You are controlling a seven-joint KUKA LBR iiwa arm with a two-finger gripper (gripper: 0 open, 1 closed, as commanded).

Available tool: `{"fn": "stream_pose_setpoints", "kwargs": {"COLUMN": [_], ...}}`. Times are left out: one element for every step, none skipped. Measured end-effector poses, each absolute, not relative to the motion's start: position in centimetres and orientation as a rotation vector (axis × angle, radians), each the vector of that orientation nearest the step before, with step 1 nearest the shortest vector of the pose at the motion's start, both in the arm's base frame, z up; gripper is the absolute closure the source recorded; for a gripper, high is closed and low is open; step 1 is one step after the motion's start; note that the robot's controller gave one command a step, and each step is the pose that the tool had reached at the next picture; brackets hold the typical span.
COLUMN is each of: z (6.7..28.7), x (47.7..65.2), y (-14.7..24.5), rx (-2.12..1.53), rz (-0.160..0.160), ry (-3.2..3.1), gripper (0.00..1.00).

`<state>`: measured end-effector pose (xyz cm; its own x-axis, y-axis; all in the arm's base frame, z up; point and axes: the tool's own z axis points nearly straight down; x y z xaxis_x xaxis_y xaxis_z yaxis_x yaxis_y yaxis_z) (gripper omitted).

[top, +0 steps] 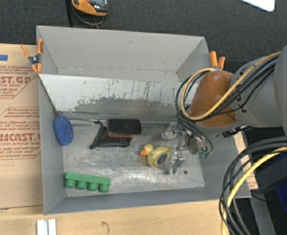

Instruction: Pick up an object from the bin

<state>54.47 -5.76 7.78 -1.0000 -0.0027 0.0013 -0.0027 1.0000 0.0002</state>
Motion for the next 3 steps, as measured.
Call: {"fn": "stream_pose_setpoints", "kwargs": {"z": [7.4, 7.4, 25.8], "x": [50.9, 50.9, 51.9], "y": [-1.1, -1.1, -0.4], "rx": [0.11, 0.11, 0.46], "rz": [0.006, 0.006, -0.001], "ry": [-3.156, -3.156, -3.106], "gripper": [1.0, 1.0, 1.0]}}
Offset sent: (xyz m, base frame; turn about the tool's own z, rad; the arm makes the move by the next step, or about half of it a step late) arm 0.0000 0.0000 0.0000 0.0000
